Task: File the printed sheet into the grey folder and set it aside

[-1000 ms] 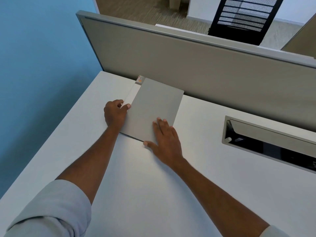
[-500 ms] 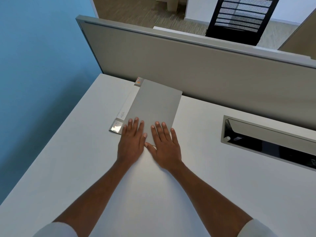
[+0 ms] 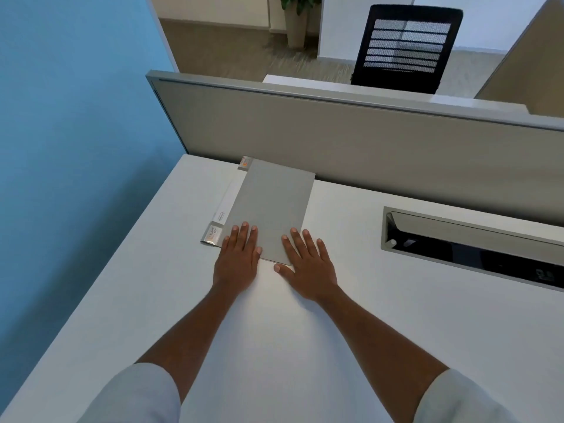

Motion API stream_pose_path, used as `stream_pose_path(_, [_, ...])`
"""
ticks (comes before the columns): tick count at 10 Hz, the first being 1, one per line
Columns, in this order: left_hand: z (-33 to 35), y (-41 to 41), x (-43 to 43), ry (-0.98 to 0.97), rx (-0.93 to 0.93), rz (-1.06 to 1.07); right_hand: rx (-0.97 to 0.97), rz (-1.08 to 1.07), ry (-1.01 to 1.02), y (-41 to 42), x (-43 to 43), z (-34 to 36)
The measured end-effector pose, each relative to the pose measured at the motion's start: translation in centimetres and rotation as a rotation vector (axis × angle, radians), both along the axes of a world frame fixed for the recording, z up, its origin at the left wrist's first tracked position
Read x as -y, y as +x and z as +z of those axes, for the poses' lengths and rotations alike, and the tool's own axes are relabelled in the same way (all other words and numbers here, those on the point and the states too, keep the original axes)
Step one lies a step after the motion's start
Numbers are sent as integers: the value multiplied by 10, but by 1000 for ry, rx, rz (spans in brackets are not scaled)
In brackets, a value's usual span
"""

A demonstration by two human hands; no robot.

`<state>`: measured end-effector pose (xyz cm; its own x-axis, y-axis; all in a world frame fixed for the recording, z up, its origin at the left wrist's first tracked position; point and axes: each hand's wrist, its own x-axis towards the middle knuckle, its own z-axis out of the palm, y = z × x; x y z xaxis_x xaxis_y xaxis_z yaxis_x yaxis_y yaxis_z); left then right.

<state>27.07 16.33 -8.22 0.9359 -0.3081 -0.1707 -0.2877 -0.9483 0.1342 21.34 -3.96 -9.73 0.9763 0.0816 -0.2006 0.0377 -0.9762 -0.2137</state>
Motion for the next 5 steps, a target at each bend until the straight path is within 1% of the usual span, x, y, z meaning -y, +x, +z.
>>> stream_pose_path(1, [21, -1, 4, 73, -57, -17, -50, -20, 23, -21, 27, 15])
stream_pose_path(2, [41, -4, 16, 76, -98, -7, -91, -48, -5, -42, 59, 28])
stream_pose_path(3, [58, -15, 35, 41, -114, -29, -150, -127, -33, -63, 91, 44])
stream_pose_path(4, [69, -35, 65, -40, -128, -71, -147, -196, -82, -87, 127, 55])
stream_pose_path(5, [79, -51, 94, -77, -112, -127, -76, -226, -167, -107, 159, 72])
